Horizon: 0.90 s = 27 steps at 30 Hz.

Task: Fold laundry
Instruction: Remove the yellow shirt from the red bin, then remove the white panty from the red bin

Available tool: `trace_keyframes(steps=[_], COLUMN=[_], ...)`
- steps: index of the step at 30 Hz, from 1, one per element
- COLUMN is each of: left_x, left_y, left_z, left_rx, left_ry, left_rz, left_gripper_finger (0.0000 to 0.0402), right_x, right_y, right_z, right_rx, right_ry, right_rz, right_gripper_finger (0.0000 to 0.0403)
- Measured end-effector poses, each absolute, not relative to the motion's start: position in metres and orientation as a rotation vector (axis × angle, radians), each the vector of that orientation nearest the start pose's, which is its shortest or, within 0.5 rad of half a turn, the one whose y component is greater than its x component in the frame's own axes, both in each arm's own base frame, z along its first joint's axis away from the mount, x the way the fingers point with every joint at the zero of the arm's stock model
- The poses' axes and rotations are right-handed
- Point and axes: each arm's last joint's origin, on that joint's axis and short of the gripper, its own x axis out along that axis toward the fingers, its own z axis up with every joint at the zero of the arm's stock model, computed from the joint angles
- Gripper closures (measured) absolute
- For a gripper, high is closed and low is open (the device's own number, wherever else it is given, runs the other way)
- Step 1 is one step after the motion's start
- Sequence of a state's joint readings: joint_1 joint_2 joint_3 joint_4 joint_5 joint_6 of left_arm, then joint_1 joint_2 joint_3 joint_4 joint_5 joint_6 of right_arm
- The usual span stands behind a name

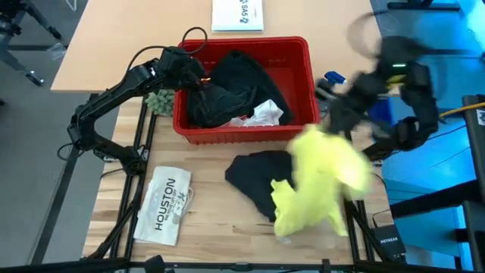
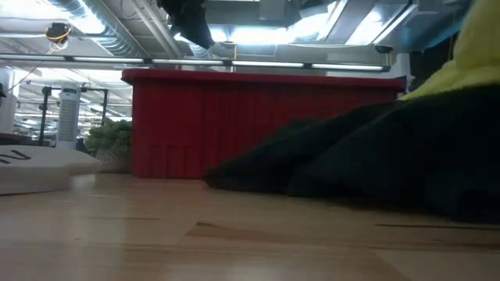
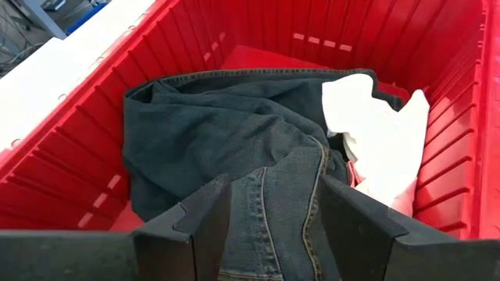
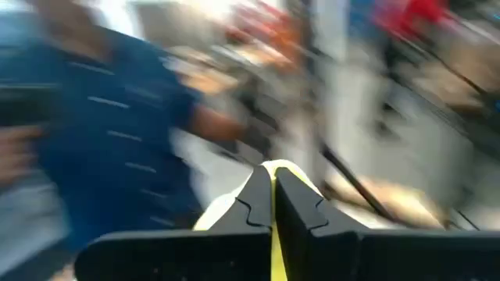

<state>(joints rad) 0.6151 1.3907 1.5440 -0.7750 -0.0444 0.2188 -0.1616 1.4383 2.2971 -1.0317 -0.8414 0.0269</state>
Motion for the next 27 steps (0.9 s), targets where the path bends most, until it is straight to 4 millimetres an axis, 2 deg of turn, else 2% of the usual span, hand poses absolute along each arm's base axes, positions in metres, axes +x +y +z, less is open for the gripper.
trace_keyframes(steps=[4,10,12,15,17,20,21,23,27], left_x=[0.231,0.231,0.231,0.230,0.230,0.229,0.229,0.229,0.229], left_y=[0.165,0.165,0.165,0.164,0.164,0.163,0.163,0.163,0.163], left_z=[0.404,0.403,0.403,0.401,0.401,0.400,0.399,0.399,0.399], left_rx=[0.027,0.020,0.014,0.005,0.002,0.004,0.003,0.003,0.003], left_ry=[0.672,0.681,0.680,0.696,0.705,0.719,0.725,0.726,0.725], left_rz=[0.567,0.566,0.568,0.567,0.565,0.561,0.559,0.559,0.559], left_gripper_finger=[0.0219,0.0219,0.0219,0.0219,0.0219,0.0219,0.0219,0.0219,0.0219], right_x=[0.215,0.267,0.283,0.306,0.321,0.337,0.340,0.341,0.335], right_y=[-0.029,-0.054,-0.060,-0.066,-0.066,-0.059,-0.058,-0.061,-0.099], right_z=[0.542,0.484,0.466,0.447,0.437,0.425,0.423,0.421,0.416], right_rx=[0.112,0.019,-0.045,-0.055,0.054,0.228,0.254,0.223,-0.009], right_ry=[0.418,0.848,0.963,1.017,0.980,0.880,0.863,0.888,1.053], right_rz=[0.359,0.082,0.073,0.154,0.326,0.686,0.728,0.674,0.216], right_gripper_finger=[0.0403,0.0394,0.0376,0.0331,0.0297,0.0260,0.0255,0.0253,0.0266])
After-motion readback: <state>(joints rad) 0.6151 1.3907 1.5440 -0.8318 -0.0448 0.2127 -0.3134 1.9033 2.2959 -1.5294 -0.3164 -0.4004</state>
